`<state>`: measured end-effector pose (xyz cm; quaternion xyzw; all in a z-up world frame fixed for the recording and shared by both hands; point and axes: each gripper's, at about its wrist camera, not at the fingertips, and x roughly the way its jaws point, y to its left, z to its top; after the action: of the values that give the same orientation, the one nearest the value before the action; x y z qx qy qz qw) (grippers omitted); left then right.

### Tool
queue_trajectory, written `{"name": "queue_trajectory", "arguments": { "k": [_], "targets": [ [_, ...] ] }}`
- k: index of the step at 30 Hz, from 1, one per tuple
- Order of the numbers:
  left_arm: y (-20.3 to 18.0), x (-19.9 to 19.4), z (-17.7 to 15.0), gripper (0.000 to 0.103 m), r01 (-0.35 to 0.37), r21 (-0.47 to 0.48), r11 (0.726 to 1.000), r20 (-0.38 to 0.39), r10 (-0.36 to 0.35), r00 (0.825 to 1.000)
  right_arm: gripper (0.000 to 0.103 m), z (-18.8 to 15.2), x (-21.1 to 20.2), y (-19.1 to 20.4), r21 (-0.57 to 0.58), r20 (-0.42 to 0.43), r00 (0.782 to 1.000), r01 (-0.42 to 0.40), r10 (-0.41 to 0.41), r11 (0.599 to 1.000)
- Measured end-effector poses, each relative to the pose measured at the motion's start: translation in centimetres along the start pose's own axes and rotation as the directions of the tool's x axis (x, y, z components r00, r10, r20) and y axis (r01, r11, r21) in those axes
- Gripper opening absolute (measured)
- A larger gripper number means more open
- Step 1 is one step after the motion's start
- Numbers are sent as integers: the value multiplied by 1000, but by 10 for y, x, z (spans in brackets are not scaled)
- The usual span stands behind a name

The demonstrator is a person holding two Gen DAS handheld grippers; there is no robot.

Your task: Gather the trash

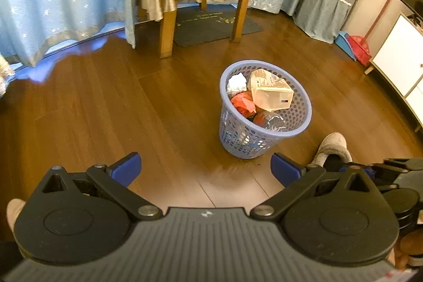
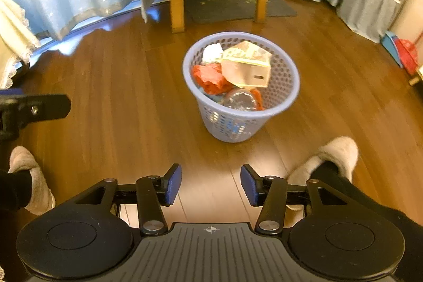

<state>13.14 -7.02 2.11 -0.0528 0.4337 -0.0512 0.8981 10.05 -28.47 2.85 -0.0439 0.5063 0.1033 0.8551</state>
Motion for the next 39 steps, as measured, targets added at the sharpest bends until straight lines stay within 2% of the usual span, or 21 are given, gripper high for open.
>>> {"name": "queue_trajectory", "arguments": {
  "k": [16,28,39],
  "targets": [
    [3,-38,-29,102,-71,-103,992,-40,67,997,48,-12,-45,15,-14,15,1000,2,-1,1000],
    [1,-41,-38,102,-94,-106,990,-51,89,995,48,-11,-42,22,-39,-8,1000,14,-15,999],
    [6,-33,-45,102,-124,-126,984,-92,113,989,48,-11,-23,23,-59,-49,999,-5,2,998]
  ]
}}
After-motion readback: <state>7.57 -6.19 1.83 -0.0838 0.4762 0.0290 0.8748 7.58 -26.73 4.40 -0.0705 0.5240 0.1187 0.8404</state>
